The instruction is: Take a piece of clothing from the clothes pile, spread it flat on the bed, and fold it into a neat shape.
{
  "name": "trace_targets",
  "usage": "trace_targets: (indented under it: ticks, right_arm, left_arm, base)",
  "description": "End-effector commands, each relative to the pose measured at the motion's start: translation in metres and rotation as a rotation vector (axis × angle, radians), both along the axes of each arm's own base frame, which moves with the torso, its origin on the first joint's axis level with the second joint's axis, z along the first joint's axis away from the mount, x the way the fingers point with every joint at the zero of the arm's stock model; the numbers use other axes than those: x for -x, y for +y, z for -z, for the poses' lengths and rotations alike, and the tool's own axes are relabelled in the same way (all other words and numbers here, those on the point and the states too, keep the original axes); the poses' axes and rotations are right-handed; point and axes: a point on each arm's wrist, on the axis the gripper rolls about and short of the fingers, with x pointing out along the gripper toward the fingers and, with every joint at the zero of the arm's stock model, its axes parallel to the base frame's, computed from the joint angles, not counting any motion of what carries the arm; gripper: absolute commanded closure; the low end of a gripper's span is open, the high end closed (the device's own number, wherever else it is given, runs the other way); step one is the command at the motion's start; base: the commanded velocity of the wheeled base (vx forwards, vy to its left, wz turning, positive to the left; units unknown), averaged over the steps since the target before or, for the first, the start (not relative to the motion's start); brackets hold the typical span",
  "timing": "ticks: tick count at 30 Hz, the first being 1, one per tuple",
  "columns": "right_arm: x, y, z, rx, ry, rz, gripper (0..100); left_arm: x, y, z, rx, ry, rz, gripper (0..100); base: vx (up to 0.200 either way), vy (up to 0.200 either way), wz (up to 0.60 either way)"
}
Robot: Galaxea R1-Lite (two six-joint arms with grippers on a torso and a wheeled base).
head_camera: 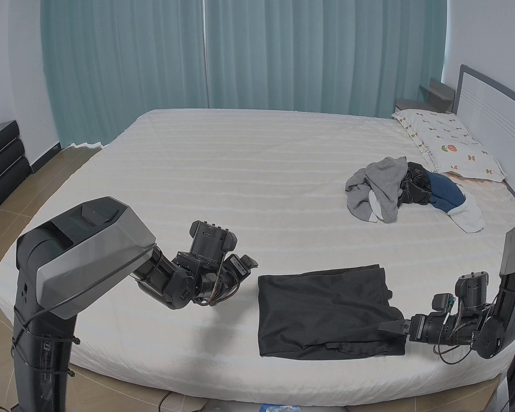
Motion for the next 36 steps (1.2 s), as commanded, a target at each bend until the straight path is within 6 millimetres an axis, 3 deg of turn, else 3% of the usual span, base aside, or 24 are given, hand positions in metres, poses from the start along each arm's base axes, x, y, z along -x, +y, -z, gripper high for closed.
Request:
trace_targets:
  ticks: [1, 15, 26, 27, 34, 36]
  right_arm:
    - [-0.001, 0.002, 0.004, 0.008, 0.007, -0.006, 100]
    - [0.008, -0.003, -0.016, 0.057, -0.071, 0.032, 100]
    - [0.014, -0.008, -0.009, 0.086, -0.036, 0.025, 100]
    - [0.015, -0.009, -0.006, 0.098, -0.028, 0.02, 0]
    - [0.014, -0.016, 0.004, 0.132, -0.006, 0.011, 0]
    - [-0.002, -0.019, -0.001, 0.12, -0.07, 0.037, 0]
  left_arm:
    - [0.0, 0.0, 0.0, 0.0, 0.0, 0.0, 0]
    - [0.0, 0.0, 0.0, 0.0, 0.0, 0.0, 0]
    - [0.0, 0.0, 0.0, 0.0, 0.0, -0.002, 0]
    - [0.0, 0.0, 0.0, 0.0, 0.0, 0.0, 0]
    - [-0.001, -0.001, -0.001, 0.002, -0.004, 0.0, 0]
    - [-0.003, -0.003, -0.001, 0.001, -0.012, 0.007, 0]
  base:
    - [0.0, 0.0, 0.0]
    - [0.0, 0.0, 0.0]
    - [0.0, 0.0, 0.0]
    - [0.0, 0.0, 0.0]
    - [0.0, 0.0, 0.0]
    - [0.0, 0.0, 0.0]
